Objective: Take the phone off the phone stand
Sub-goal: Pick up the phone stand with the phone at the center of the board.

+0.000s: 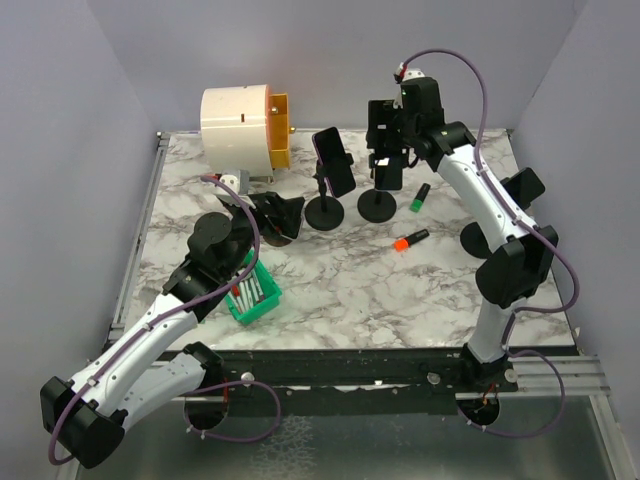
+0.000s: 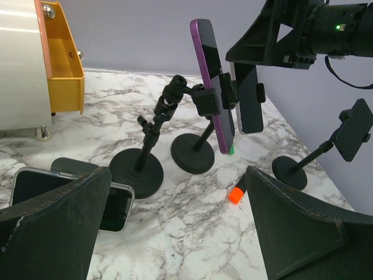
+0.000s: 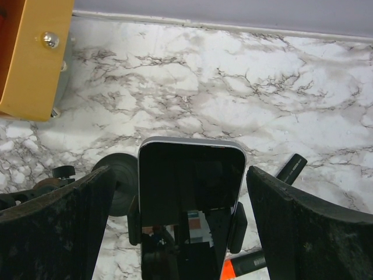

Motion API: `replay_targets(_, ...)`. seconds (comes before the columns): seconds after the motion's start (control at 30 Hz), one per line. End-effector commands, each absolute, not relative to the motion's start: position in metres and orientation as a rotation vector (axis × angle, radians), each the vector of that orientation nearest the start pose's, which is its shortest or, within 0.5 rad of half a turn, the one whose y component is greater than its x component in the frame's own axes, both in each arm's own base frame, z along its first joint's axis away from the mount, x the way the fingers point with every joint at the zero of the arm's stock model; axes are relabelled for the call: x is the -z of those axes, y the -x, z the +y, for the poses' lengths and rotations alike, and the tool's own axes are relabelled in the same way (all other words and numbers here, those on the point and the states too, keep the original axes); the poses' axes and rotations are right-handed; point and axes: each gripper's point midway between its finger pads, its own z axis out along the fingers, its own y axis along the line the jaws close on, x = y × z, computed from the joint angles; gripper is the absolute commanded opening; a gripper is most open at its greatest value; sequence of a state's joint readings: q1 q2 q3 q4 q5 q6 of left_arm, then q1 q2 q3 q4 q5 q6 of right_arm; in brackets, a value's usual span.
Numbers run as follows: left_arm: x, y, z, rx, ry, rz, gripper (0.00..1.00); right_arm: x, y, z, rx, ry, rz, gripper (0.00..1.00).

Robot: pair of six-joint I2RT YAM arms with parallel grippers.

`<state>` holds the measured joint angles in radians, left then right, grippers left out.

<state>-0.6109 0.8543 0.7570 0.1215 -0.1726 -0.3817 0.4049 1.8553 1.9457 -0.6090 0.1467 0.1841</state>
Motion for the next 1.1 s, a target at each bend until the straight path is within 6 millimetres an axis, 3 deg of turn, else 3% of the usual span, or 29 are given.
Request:
replay_targets(0.0,-0.324,-0.290,-0.189,0.667,-0.049,1.579,0.98,-0.276,-0.496,0.188,-0.151,0.149,2.118,1.00)
replay_targets(0.7,-0.325,-0.289,-0.190,0.676,-0.052,1.577,0.98,-0.257,-0.502,0.191,-0.142,0.155,2.149,1.00)
replay_targets(1.07,-0.324,-0.289,-0.190,0.675,-0.051,1.579,0.97,-0.257,-0.499,0.192,-0.155,0.165,2.146,0.91)
